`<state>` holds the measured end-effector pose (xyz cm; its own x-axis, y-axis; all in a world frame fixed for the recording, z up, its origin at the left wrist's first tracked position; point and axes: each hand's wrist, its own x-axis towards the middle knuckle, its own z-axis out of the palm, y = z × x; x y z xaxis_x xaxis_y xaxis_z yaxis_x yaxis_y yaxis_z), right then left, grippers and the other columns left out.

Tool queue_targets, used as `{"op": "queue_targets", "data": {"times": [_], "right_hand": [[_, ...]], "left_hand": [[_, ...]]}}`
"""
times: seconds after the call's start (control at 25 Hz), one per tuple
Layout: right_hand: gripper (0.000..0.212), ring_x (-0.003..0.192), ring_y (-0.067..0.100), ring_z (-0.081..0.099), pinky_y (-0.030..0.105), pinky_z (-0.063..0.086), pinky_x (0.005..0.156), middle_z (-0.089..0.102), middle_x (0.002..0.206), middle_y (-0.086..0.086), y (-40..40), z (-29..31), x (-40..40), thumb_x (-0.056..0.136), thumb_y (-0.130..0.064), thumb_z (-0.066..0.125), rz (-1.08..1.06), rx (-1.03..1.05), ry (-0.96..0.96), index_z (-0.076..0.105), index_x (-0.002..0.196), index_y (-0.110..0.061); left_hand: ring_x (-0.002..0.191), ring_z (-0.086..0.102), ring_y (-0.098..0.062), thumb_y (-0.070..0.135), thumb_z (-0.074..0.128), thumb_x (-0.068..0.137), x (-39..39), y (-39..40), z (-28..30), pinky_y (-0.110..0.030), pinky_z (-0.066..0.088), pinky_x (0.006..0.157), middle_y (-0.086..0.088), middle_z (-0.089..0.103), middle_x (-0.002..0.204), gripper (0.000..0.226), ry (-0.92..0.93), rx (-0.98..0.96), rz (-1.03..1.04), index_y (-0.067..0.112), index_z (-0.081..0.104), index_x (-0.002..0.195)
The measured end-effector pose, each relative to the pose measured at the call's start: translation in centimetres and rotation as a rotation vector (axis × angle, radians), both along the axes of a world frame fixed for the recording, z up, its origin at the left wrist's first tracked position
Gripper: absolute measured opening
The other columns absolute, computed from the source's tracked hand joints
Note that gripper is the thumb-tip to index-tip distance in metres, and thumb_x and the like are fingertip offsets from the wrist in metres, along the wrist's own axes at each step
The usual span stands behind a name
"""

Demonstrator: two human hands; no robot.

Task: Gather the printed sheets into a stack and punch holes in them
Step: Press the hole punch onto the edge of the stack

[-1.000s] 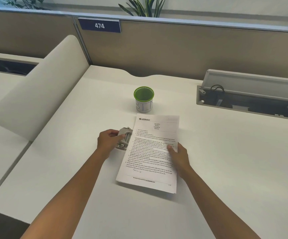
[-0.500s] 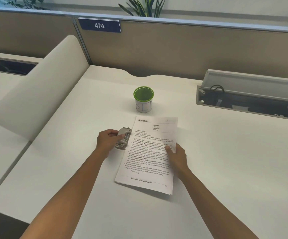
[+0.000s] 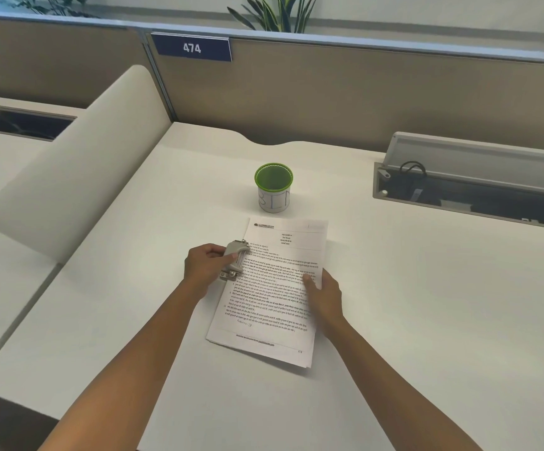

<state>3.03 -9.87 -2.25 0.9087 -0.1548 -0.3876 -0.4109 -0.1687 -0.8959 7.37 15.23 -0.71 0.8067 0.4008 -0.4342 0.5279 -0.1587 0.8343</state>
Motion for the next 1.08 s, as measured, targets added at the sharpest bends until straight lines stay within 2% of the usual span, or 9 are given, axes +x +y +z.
{"op": "queue_targets", "data": {"times": [0.28,0.52,0.8,1.08], "right_hand": [[0.028,0.111,0.024,0.068,0.039,0.052,0.099,0.073,0.119,0.003,-0.09,-0.22,0.09,0.102,-0.024,0.055,0.009,0.012,0.015,0.066,0.125,-0.014],[0.027,0.113,0.026,0.067,0.044,0.051,0.103,0.073,0.121,0.005,-0.39,-0.14,0.41,0.102,-0.022,0.055,0.032,0.027,0.037,0.067,0.125,-0.013],[0.028,0.114,0.025,0.067,0.044,0.051,0.103,0.073,0.122,0.004,-0.7,-0.19,0.4,0.102,-0.023,0.055,0.067,0.02,0.039,0.067,0.126,-0.014],[0.025,0.111,0.023,0.067,0.036,0.051,0.097,0.073,0.118,0.001,-0.5,-0.2,0.21,0.102,-0.024,0.055,0.028,0.01,0.018,0.067,0.123,-0.018]], "left_hand": [[0.087,0.07,-0.023,0.018,0.091,0.072,-0.08,-0.07,0.05,-0.042,0.059,0.083,-0.004,0.075,0.087,0.023,0.0,0.005,-0.001,0.019,0.07,0.081],[0.085,0.072,-0.024,0.018,0.092,0.07,0.12,0.05,0.33,-0.036,0.057,0.076,-0.006,0.076,0.088,0.025,0.014,0.025,-0.031,0.018,0.07,0.082],[0.096,0.074,-0.03,0.017,0.092,0.069,0.17,0.36,0.33,-0.049,0.06,0.09,-0.009,0.077,0.092,0.025,0.03,0.029,-0.049,0.018,0.07,0.082],[0.09,0.071,-0.028,0.017,0.093,0.068,0.18,0.4,0.52,-0.051,0.059,0.092,-0.012,0.075,0.092,0.028,0.041,0.009,-0.051,0.014,0.07,0.083]]}}
